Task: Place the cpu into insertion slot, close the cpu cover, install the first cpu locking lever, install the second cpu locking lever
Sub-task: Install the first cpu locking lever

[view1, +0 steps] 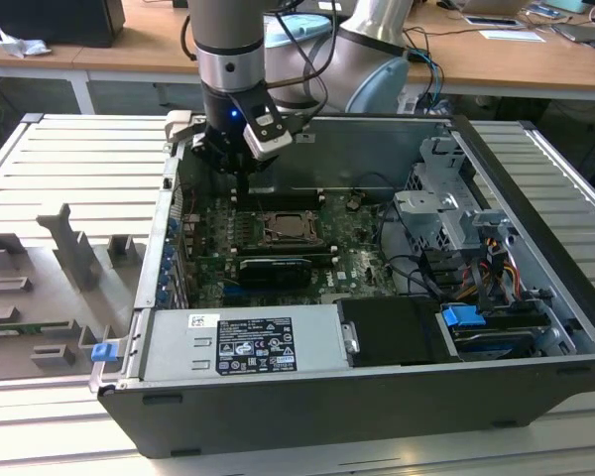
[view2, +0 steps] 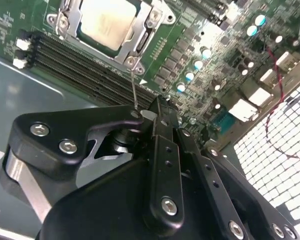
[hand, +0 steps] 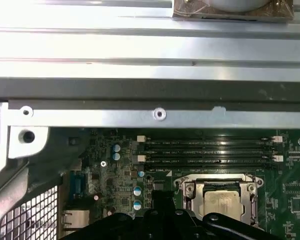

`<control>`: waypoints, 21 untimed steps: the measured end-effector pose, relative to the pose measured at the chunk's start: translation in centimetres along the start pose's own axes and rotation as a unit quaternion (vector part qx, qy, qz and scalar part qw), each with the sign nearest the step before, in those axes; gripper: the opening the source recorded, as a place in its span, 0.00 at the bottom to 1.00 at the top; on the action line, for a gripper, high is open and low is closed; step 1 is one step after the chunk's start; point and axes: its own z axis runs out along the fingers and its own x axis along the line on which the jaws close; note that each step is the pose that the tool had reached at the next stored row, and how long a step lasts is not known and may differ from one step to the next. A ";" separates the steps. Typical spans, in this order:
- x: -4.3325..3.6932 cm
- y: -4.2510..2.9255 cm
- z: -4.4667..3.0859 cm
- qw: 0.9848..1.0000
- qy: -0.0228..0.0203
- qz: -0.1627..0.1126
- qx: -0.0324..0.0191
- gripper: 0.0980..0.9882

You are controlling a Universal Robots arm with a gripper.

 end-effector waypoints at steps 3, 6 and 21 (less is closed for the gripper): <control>-0.05 0.19 0.08 1.000 0.000 0.000 0.000 0.01; -0.66 0.27 0.18 1.000 0.002 0.000 0.000 0.01; -5.84 0.81 1.70 1.000 0.006 0.000 -0.001 0.01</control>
